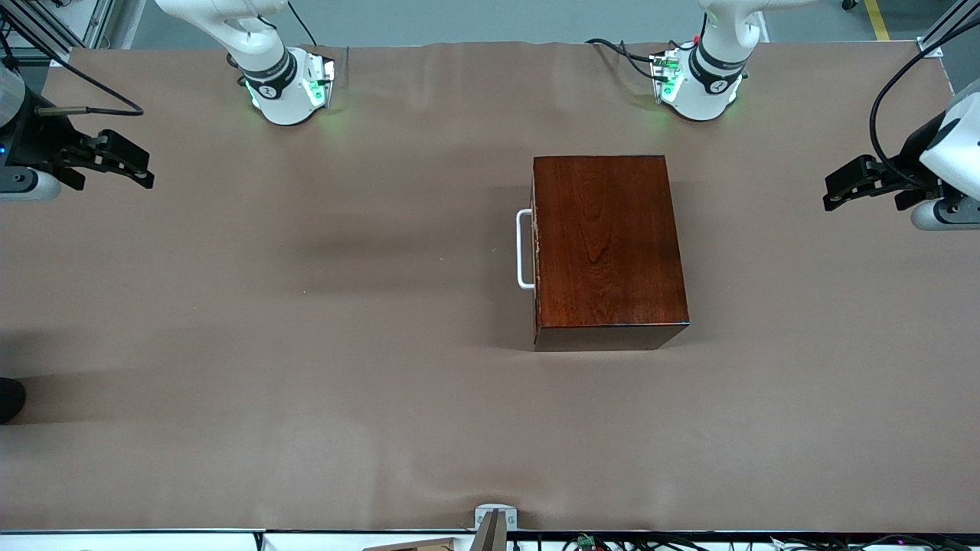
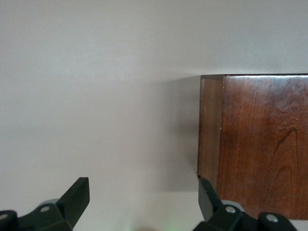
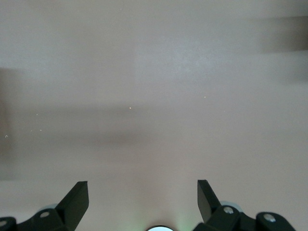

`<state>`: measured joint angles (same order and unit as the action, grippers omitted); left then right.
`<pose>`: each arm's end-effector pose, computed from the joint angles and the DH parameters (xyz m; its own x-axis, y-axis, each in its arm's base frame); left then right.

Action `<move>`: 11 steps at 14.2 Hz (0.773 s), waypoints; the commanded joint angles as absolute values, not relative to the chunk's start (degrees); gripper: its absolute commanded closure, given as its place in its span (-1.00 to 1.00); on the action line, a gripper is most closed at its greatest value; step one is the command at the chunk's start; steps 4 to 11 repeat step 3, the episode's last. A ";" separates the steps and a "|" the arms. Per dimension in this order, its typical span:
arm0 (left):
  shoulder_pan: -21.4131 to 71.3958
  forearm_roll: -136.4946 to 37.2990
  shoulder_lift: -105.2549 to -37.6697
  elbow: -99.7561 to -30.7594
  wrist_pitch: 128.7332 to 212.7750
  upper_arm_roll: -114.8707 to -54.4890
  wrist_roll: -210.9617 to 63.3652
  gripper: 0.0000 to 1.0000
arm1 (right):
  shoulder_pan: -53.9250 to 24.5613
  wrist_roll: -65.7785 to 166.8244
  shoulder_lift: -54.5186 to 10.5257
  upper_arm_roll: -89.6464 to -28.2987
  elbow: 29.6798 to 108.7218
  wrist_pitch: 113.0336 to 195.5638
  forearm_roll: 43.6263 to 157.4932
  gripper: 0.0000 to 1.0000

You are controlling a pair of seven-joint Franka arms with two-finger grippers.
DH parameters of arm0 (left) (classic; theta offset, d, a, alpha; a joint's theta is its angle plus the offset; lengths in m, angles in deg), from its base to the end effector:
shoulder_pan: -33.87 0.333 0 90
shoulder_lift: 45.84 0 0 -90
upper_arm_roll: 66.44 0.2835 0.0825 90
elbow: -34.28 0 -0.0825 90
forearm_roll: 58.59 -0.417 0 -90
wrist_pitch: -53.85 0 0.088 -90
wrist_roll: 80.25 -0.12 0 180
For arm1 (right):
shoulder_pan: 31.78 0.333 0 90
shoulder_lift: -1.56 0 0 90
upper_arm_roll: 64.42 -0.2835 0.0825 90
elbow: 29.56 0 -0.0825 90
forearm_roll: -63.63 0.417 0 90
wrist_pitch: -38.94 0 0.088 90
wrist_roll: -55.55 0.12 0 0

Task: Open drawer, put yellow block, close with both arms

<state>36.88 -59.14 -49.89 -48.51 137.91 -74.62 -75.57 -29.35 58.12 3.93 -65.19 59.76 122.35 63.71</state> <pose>0.5940 -0.0497 0.5916 0.9988 -0.0076 -0.0477 -0.0078 -1.0000 -0.0034 0.5623 0.0318 0.5990 0.9980 0.0110 -0.0617 0.0111 -0.9999 0.0019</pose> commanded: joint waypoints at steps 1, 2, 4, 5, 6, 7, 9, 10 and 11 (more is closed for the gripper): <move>36.85 -57.89 -48.57 -50.18 138.93 -74.09 -76.73 -1.00 | -29.76 58.46 4.81 -65.12 60.53 122.44 63.80 -1.00; 36.85 -57.97 -48.57 -50.18 138.93 -74.09 -76.65 -1.00 | -29.76 58.46 4.72 -65.12 60.62 122.44 63.80 -1.00; 36.85 -57.89 -48.65 -50.18 139.02 -74.09 -76.65 -1.00 | -29.76 58.46 4.72 -65.12 60.62 122.44 63.80 -1.00; 36.85 -57.89 -48.65 -50.18 139.02 -74.09 -76.65 -1.00 | -29.76 58.46 4.72 -65.12 60.62 122.44 63.80 -1.00; 36.85 -57.89 -48.65 -50.18 139.02 -74.09 -76.65 -1.00 | -29.76 58.46 4.72 -65.12 60.62 122.44 63.80 -1.00; 36.85 -57.89 -48.65 -50.18 139.02 -74.09 -76.65 -1.00 | -29.76 58.46 4.72 -65.12 60.62 122.44 63.80 -1.00; 36.85 -57.89 -48.65 -50.18 139.02 -74.09 -76.65 -1.00 | -29.76 58.46 4.72 -65.12 60.62 122.44 63.80 -1.00; 36.85 -57.89 -48.65 -50.18 139.02 -74.09 -76.65 -1.00 | -29.76 58.46 4.72 -65.12 60.62 122.44 63.80 -1.00; 36.85 -57.89 -48.65 -50.18 139.02 -74.09 -76.65 -1.00 | -29.76 58.46 4.72 -65.12 60.62 122.44 63.80 -1.00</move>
